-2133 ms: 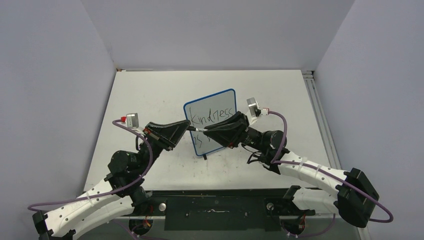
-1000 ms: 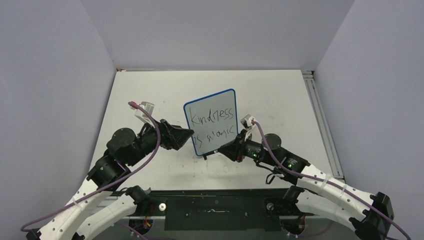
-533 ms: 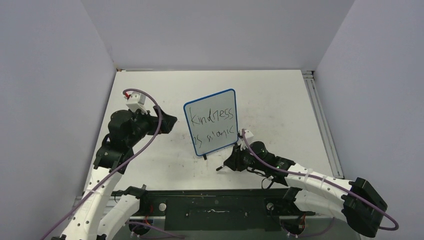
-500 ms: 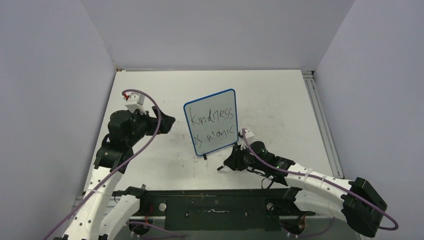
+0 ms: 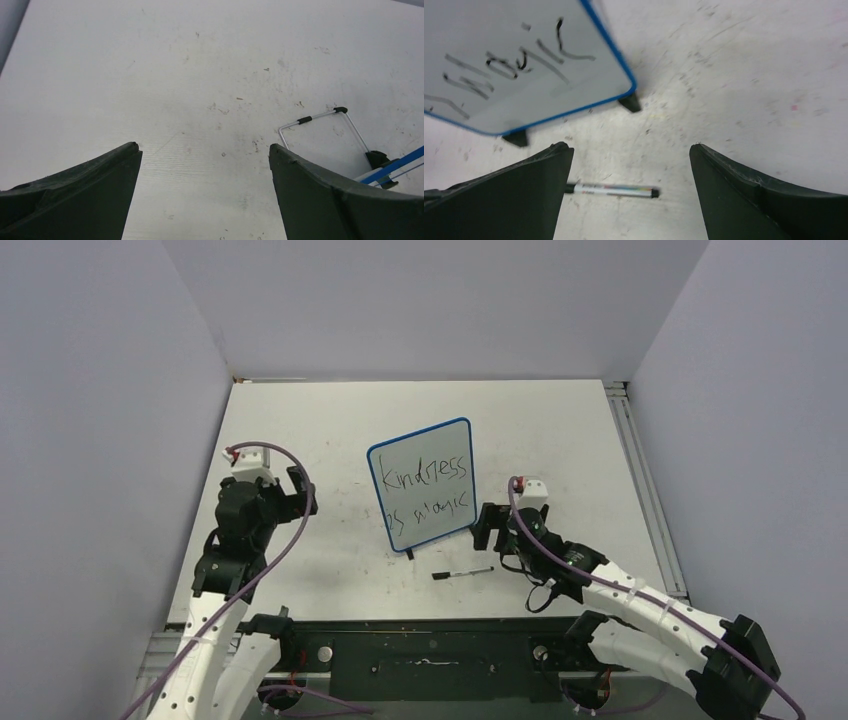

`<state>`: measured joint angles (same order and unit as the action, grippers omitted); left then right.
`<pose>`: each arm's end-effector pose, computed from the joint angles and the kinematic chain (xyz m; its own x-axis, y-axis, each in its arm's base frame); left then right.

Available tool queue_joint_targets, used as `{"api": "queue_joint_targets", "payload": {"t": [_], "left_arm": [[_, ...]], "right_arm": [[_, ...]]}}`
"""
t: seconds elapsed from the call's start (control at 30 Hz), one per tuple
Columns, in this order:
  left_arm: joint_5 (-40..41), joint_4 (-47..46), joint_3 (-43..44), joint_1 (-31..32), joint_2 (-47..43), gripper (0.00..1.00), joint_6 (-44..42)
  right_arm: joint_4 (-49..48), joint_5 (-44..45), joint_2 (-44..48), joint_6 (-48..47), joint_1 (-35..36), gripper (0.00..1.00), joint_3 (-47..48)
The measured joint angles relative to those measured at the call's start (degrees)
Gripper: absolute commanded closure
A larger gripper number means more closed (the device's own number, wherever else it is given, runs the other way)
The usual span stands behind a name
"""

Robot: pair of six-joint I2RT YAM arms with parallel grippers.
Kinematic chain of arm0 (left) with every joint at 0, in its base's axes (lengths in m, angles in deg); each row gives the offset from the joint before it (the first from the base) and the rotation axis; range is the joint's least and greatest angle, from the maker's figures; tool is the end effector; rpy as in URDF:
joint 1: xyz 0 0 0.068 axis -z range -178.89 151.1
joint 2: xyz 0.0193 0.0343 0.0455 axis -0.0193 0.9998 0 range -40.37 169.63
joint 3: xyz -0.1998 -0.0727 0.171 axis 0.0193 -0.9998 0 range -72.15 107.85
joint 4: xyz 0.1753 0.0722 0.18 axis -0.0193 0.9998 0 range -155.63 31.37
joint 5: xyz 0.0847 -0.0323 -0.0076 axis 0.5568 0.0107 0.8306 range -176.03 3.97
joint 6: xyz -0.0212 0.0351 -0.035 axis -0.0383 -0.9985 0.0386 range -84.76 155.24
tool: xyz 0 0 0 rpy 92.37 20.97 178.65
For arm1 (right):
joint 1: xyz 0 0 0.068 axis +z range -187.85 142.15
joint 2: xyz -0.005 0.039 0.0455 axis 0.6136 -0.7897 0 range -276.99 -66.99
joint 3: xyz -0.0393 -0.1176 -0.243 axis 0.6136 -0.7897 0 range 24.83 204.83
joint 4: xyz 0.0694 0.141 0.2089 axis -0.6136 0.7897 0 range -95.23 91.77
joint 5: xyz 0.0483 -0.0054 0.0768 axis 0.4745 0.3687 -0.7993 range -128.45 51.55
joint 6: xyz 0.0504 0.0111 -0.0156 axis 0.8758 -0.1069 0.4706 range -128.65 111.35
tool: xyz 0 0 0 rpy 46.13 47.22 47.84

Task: Write a sentence on the whiteboard
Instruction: Reset both arms

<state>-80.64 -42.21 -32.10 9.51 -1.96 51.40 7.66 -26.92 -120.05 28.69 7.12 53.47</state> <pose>0.1567 -0.0198 0.3039 -0.3689 -0.2256 -0.9017 -0.0452 0.9733 -0.2251 0.1436 0.1333 0.2119 -0.6927 0.1482 -0.7058 -0.2010 0.9002 0.3863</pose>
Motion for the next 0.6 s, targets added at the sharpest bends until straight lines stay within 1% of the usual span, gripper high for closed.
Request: {"api": "queue_joint_targets", "payload": {"t": [0.17, 0.27, 0.43, 0.6], "left_arm": [[4.9, -0.5, 0.0, 0.0, -2.3, 0.04, -0.2], [7.4, -0.5, 0.0, 0.0, -2.9, 0.04, 0.7], [9.8, -0.5, 0.0, 0.0, -3.6, 0.04, 1.4], [10.4, -1.0, 0.0, 0.0, -5.5, 0.04, 1.4]], "right_arm": [[0.8, 12.8, 2.9, -3.0, -2.8, 0.10, 1.8], [-1.6, 20.1, 5.0, -7.6, -4.0, 0.10, 1.9], [-8.9, 25.3, 6.5, -18.3, -4.9, 0.10, 2.4], [-11.9, 26.2, 6.4, -24.8, -6.7, 0.10, 3.6]]}}
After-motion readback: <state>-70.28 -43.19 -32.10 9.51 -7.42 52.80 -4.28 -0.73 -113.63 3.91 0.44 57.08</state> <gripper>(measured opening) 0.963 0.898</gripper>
